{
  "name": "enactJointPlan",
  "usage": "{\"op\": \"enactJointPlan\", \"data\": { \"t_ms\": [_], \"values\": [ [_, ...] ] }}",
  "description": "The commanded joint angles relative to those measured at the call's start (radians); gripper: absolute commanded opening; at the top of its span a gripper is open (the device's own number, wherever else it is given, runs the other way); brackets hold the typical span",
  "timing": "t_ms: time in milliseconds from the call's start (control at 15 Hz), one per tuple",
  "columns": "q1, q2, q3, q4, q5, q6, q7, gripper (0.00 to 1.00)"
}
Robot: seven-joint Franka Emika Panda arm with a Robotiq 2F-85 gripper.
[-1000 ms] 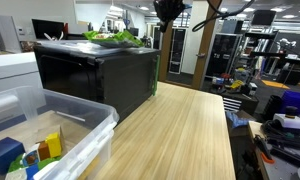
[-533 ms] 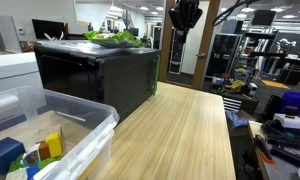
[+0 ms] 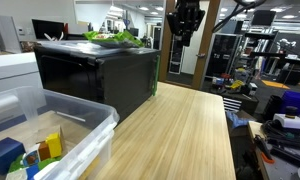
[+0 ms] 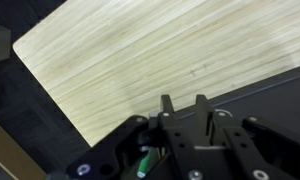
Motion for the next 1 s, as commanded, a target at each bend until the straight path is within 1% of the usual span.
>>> {"op": "enactJointPlan", "data": {
  "t_ms": [0, 67, 200, 333, 467, 533, 600, 733, 933],
  "values": [
    [0.066, -0.052, -0.021, -0.027, 0.036, 0.066, -0.136, 0.61],
    [0.085, -0.064, -0.026, -0.034, 0.058, 0.103, -0.180, 0.71],
    [0.113, -0.069, -0.047, -0.036, 0.129, 0.151, -0.270, 0.84],
    [0.143, -0.066, -0.072, -0.033, 0.221, 0.166, -0.380, 0.97],
    [0.168, -0.062, -0.094, -0.031, 0.306, 0.144, -0.491, 1.00],
    [0.180, -0.058, -0.103, -0.022, 0.338, 0.106, -0.552, 1.00],
    [0.151, -0.042, -0.074, -0.004, 0.281, 0.123, -0.455, 1.00],
    [0.162, -0.042, -0.084, -0.004, 0.307, 0.113, -0.505, 1.00],
    [0.166, -0.042, -0.086, -0.004, 0.311, 0.112, -0.512, 1.00]
  ]
}}
